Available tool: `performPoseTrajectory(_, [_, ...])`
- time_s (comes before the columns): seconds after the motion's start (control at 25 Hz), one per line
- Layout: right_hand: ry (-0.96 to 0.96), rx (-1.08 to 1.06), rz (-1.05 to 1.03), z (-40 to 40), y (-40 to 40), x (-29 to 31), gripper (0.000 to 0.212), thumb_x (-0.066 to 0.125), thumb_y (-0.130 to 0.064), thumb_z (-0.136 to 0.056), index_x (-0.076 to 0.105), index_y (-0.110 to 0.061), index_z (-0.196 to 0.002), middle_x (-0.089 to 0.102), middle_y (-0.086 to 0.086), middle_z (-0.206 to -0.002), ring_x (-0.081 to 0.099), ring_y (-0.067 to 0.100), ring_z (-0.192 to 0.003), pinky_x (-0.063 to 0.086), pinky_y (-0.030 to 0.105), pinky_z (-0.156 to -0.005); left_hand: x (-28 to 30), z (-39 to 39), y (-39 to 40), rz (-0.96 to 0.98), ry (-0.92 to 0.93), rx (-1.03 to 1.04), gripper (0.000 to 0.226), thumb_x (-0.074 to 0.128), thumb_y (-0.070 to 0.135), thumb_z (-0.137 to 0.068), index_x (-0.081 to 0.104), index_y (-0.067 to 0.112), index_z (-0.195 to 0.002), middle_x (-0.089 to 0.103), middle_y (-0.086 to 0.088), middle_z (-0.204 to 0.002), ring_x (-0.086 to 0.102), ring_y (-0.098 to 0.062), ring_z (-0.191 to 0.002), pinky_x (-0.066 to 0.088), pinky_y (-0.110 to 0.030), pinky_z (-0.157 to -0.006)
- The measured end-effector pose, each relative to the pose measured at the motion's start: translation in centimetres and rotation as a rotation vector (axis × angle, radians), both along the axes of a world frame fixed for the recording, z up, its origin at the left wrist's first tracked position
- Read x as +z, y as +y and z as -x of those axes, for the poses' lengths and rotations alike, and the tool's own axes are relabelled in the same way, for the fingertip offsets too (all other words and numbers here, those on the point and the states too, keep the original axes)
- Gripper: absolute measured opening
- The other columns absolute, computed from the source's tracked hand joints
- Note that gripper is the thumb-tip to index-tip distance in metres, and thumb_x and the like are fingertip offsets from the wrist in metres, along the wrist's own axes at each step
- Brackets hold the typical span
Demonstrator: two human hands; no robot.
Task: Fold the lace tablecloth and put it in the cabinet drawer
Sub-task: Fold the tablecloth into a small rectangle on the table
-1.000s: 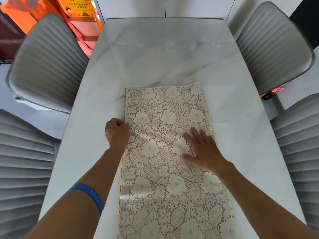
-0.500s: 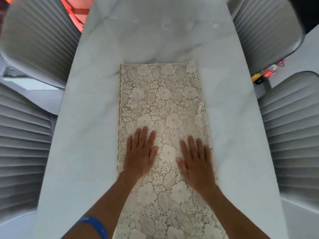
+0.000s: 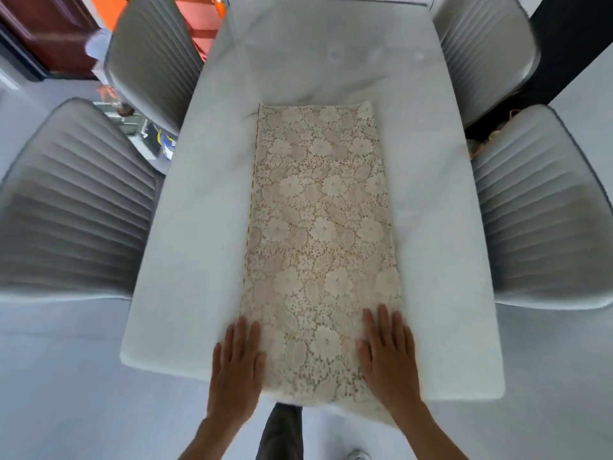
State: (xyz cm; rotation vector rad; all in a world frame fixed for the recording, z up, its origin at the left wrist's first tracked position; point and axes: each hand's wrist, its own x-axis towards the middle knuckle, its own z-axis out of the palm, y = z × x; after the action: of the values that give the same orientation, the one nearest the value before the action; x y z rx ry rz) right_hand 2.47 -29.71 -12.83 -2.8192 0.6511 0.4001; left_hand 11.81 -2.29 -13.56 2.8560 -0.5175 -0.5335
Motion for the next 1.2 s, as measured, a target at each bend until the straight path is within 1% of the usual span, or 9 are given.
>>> performPoseTrajectory(0.08, [0.025, -0.018, -0.012, 3.8, 1.0, 0.8, 0.057, 0.036, -0.04, -0.101, 0.024, -0.023, -0.155, 0.014, 0.008, -0.163, 0.017, 0.033, -0.149, 0.02, 0.049, -0.118, 1.0, 3.1, 0.1, 0.049, 0.021, 0.066, 0.056, 0.024, 0.035, -0.099, 0.029, 0.016, -0.151, 0.024, -0.011, -0.16, 0.027, -0.033, -0.145, 0.029, -0.049, -0.114])
performPoseTrajectory(0.2, [-0.115, -0.172, -0.082, 7.5, 2.0, 2.1, 0.04, 0.066, -0.02, -0.089, 0.061, -0.011, -0.128, 0.052, 0.018, -0.141, 0.05, 0.041, -0.125, 0.045, 0.047, -0.095, 2.2, 5.1, -0.8, 0.233, 0.007, 0.367, 0.046, 0.058, 0.009, -0.089, 0.052, 0.015, -0.134, 0.047, -0.015, -0.136, 0.048, -0.037, -0.118, 0.046, -0.049, -0.097])
performPoseTrajectory(0.32, [-0.253, -0.611, -0.325, 7.7, 1.3, 2.8, 0.035, 0.069, -0.01, -0.083, 0.057, -0.005, -0.115, 0.056, 0.02, -0.118, 0.056, 0.041, -0.103, 0.049, 0.046, -0.086, 3.0, 4.8, -0.8, 0.468, 0.124, 0.821, 0.034, 0.066, 0.01, -0.085, 0.057, 0.013, -0.118, 0.057, -0.012, -0.105, 0.058, -0.034, -0.091, 0.051, -0.042, -0.082])
performPoseTrajectory(0.4, [-0.263, -0.814, -0.503, 6.9, 0.0, 3.3, 0.03, 0.064, -0.014, -0.087, 0.051, -0.007, -0.112, 0.061, 0.018, -0.11, 0.06, 0.038, -0.096, 0.05, 0.045, -0.084, 3.7, 3.7, -0.4, 0.52, 0.22, 0.899, 0.013, 0.067, 0.024, -0.087, 0.062, 0.011, -0.087, 0.059, -0.006, -0.072, 0.056, -0.029, -0.072, 0.045, -0.034, -0.066])
performPoseTrajectory(0.48, [-0.163, -0.785, -0.547, 6.4, -1.4, 3.4, 0.023, 0.059, -0.022, -0.09, 0.048, -0.01, -0.106, 0.065, 0.014, -0.1, 0.062, 0.034, -0.088, 0.052, 0.042, -0.078, 3.6, 2.3, -0.1, 0.498, 0.303, 0.843, 0.041, 0.064, 0.034, -0.088, 0.05, 0.013, -0.056, 0.047, -0.001, -0.052, 0.047, -0.025, -0.059, 0.034, -0.032, -0.055])
performPoseTrajectory(0.64, [-0.15, -0.822, -0.811, 7.5, -3.3, 3.6, 0.025, 0.067, -0.017, -0.085, 0.05, -0.013, -0.103, 0.064, 0.012, -0.103, 0.061, 0.019, -0.079, 0.046, 0.03, -0.059, 3.7, 3.0, 1.2, 0.527, 0.485, 0.694, 0.017, 0.073, 0.036, -0.083, 0.066, 0.02, -0.085, 0.068, 0.005, -0.082, 0.063, -0.016, -0.078, 0.045, -0.029, -0.065])
performPoseTrajectory(0.8, [0.018, -0.815, -1.128, 10.5, -4.5, 4.2, 0.055, 0.076, -0.005, -0.078, 0.05, -0.026, -0.122, 0.065, 0.006, -0.114, 0.066, 0.026, -0.101, 0.057, 0.037, -0.072, 4.2, 4.6, 3.3, 0.503, 0.532, 0.669, 0.018, 0.071, 0.031, -0.086, 0.07, 0.017, -0.097, 0.071, 0.004, -0.088, 0.066, -0.014, -0.081, 0.048, -0.025, -0.063])
performPoseTrajectory(1.08, [-0.121, -0.81, -1.047, 11.2, -3.1, 5.3, 0.031, 0.069, -0.009, -0.083, 0.06, -0.031, -0.102, 0.071, 0.012, -0.097, 0.071, 0.028, -0.077, 0.055, 0.033, -0.049, 5.5, 7.8, 5.2, 0.6, 0.739, 0.752, 0.06, 0.071, 0.014, -0.083, 0.048, 0.037, -0.133, 0.061, -0.006, -0.119, 0.068, -0.027, -0.097, 0.059, -0.034, -0.06])
performPoseTrajectory(1.2, [-0.242, -0.869, -1.096, 11.8, -3.7, 5.9, 0.021, 0.068, -0.007, -0.083, 0.073, -0.026, -0.09, 0.074, 0.014, -0.095, 0.071, 0.022, -0.073, 0.054, 0.03, -0.051, 6.6, 7.8, 5.7, 0.763, 0.67, 0.791, 0.054, 0.069, 0.006, -0.084, 0.059, 0.041, -0.123, 0.065, -0.006, -0.119, 0.071, -0.023, -0.091, 0.06, -0.036, -0.067])
